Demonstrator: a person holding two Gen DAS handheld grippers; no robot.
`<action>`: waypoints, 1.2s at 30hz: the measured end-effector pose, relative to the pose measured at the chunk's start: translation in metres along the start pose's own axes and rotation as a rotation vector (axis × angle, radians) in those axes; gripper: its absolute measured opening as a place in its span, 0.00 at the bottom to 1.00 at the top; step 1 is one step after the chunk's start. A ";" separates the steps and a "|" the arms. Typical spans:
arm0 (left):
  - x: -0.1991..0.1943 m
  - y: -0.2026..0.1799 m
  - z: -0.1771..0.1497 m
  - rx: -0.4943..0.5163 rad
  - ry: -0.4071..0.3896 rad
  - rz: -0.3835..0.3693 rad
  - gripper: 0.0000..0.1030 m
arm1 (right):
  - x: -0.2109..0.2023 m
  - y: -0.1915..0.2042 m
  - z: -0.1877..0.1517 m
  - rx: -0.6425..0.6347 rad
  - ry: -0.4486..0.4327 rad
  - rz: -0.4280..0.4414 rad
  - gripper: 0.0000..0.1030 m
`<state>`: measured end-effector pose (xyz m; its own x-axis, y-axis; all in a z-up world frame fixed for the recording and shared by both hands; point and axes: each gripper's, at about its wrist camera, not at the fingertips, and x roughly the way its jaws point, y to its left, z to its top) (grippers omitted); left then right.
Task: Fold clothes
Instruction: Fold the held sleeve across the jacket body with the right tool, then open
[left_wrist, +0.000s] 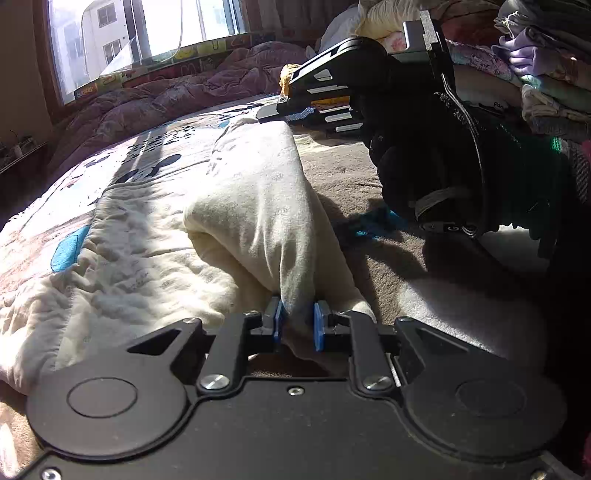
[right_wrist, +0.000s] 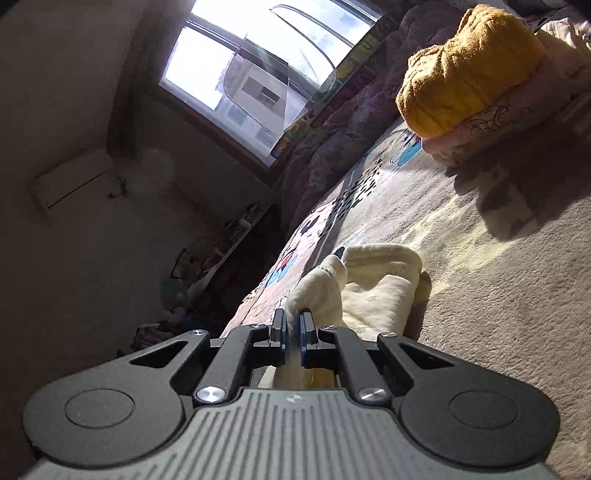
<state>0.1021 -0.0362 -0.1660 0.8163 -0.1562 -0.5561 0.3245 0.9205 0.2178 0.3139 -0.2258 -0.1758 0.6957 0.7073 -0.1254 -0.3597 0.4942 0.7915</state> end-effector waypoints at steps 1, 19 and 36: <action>-0.001 -0.002 0.000 0.031 -0.006 0.009 0.15 | 0.001 -0.001 0.000 0.001 0.003 -0.005 0.08; -0.016 -0.046 0.014 0.275 -0.013 0.138 0.15 | 0.024 0.008 0.008 -0.143 0.043 -0.045 0.08; -0.016 0.039 0.071 -0.096 -0.150 0.001 0.23 | 0.041 -0.011 0.000 -0.115 0.106 -0.123 0.09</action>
<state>0.1358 -0.0233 -0.0921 0.8812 -0.2007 -0.4281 0.2827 0.9494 0.1366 0.3460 -0.2021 -0.1896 0.6715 0.6844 -0.2841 -0.3491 0.6304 0.6933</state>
